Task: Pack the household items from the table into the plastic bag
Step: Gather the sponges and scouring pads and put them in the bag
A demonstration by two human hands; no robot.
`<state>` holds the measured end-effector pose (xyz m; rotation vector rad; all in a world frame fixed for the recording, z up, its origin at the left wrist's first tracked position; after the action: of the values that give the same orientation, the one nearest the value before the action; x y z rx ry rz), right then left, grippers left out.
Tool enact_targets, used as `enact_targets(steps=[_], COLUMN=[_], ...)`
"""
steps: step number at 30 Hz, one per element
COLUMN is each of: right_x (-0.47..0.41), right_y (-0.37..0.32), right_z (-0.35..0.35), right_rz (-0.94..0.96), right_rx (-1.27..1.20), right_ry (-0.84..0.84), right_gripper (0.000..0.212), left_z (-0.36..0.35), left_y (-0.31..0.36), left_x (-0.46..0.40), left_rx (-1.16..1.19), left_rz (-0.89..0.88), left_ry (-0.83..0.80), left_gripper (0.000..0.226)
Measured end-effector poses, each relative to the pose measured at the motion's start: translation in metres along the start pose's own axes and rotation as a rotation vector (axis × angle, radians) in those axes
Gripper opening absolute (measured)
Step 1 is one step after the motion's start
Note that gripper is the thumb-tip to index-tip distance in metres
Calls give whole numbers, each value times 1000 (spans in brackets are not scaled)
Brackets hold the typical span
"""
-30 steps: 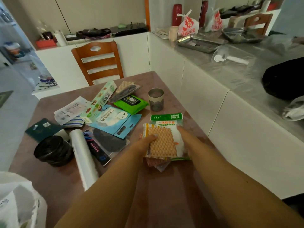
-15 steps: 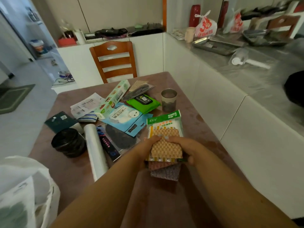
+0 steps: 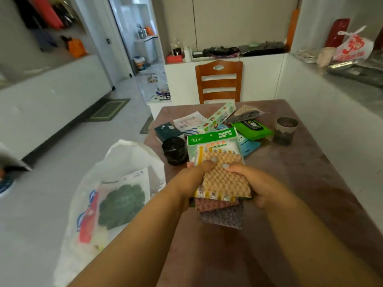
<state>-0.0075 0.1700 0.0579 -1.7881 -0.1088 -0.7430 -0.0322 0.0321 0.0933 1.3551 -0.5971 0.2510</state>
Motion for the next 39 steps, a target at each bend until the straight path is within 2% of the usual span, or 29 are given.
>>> enact_targets(steps=[3, 4, 7, 8, 12, 14, 18, 20, 23, 25, 27, 28, 29, 31, 33, 35, 36, 38, 39], right_x=[16, 20, 31, 34, 50, 52, 40, 28, 8, 0, -7, -10, -14, -17, -18, -17, -18, -19, -17], right_y=[9, 11, 13, 14, 27, 36, 43, 43, 45, 49, 54, 57, 62, 72, 82, 84, 78, 52, 39], right_z=[-24, -30, -38, -40, -65, -82, -131, -160, -197, -214, -226, -230, -233, -236, -243, -251, -251, -236, -225], right_rz=[-15, -24, -49, -62, -130, -165, -191, -200, -213, -188, -165, -153, -128, -75, -32, 70, 194, 537, 638], right_rx=[34, 43, 41, 29, 49, 36, 91, 135, 169, 221, 283, 314, 350, 465, 576, 713, 813, 1020, 1071], right_ry=[-65, -84, -109, -114, -170, -168, -180, -245, -304, -295, -267, -244, -218, -179, -206, -240, -181, 172, 357], right_gripper=[58, 56, 20, 18, 33, 33, 18, 18, 23, 30, 41, 42, 37, 24, 21, 44, 53, 60, 59], left_z=[33, 46, 84, 98, 151, 175, 211, 223, 238, 254, 270, 275, 278, 279, 283, 292, 297, 304, 306], left_y=[-8, -9, -4, -1, 1, 3, 3, -1, -1, 1, 0, -3, -8, -16, -21, -22, -21, -20, -19], left_x=[23, 29, 41, 45, 48, 45, 39, 35, 28, 22, 17, 14, 9, 0, -7, -11, -12, -12, -12], left_rx=[-88, -152, -295, -303, -232, -201, -184, -208, -221, -389, -735, -822, -803, -653, -581, -577, -578, -573, -569], left_rz=[15, 11, -55, -69, -66, -102, -86, -35, -50, -72, -24, 11, 44, 65, 63, 57, 54, 49, 46], left_ry=[43, 77, 216, 273, 451, 505, 554, 548, 584, 713, 821, 819, 782, 693, 674, 715, 738, 766, 771], left_gripper=[45, 48, 47, 48, 67, 66, 57, 58, 55, 57, 70, 74, 76, 75, 74, 76, 77, 77, 78])
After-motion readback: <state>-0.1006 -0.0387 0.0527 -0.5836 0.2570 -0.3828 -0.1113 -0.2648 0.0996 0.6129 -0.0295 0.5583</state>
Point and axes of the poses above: each hand's wrist, its own x-axis away from the middle knuckle, its own z-axis out of the back of the hand, y = z × x, the point moved 6 cm from there along -x, towards the middle knuckle, and after that the axes turned 13 degrees about y, right-handed, at the moved point
